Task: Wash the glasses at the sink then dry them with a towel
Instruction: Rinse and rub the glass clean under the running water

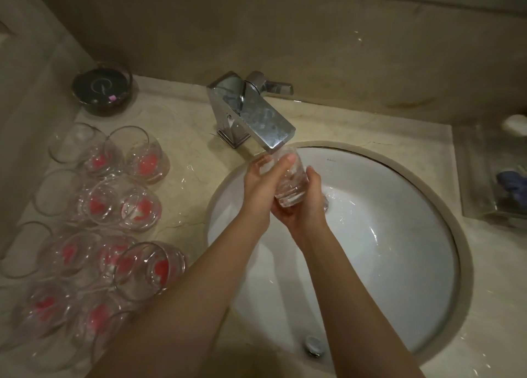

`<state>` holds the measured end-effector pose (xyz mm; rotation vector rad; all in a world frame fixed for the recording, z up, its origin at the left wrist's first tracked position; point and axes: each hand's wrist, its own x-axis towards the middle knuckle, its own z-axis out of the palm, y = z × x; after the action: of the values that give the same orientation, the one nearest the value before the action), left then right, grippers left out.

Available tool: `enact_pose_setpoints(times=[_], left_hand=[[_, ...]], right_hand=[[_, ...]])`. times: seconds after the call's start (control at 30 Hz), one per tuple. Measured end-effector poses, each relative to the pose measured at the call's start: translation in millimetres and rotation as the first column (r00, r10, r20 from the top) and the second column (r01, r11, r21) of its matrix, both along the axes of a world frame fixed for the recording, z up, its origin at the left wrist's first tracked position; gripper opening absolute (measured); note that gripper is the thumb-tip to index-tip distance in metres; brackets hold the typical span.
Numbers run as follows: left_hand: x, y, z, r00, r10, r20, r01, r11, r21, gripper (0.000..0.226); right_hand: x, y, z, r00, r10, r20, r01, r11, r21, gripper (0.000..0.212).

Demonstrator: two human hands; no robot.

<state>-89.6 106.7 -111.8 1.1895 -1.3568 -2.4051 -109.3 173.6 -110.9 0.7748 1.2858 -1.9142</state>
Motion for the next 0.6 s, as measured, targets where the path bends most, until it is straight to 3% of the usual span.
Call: enact_pose_setpoints(times=[0.1, 0.17, 0.4, 0.53, 0.6], left_hand=[[-3.0, 2.1, 2.8, 1.0, 0.013, 0.0, -0.013, 1.0, -0.016, 0.057], [-5.2, 3.1, 3.3, 1.0, -0.008, 0.004, 0.008, 0.997, -0.074, 0.057], [-3.8, 9.0, 7.2, 1.0, -0.01, -0.003, 0.01, 0.999, -0.039, 0.045], [-5.5, 5.7, 4.2, 1.0, -0.023, 0.007, 0.023, 0.996, -0.088, 0.074], [-5.4, 6.7, 1.1, 1.0, -0.02, -0.011, 0.018, 0.987, -0.159, 0.061]], right_hand=[[12.0, -5.8, -1.3, 0.954, -0.017, -0.3, 0.104, 0.956, 0.275, 0.03], [15.3, -5.7, -1.3, 0.919, -0.039, -0.393, 0.177, 0.93, 0.322, 0.024], [3.0, -7.1, 0.7, 0.996, -0.089, -0.005, 0.089, 0.995, 0.046, 0.04], [3.9, -7.3, -1.8, 0.987, 0.01, -0.163, 0.039, 0.955, 0.295, 0.041], [9.0, -9.0, 0.1, 0.969, 0.003, -0.247, 0.085, 0.934, 0.346, 0.035]])
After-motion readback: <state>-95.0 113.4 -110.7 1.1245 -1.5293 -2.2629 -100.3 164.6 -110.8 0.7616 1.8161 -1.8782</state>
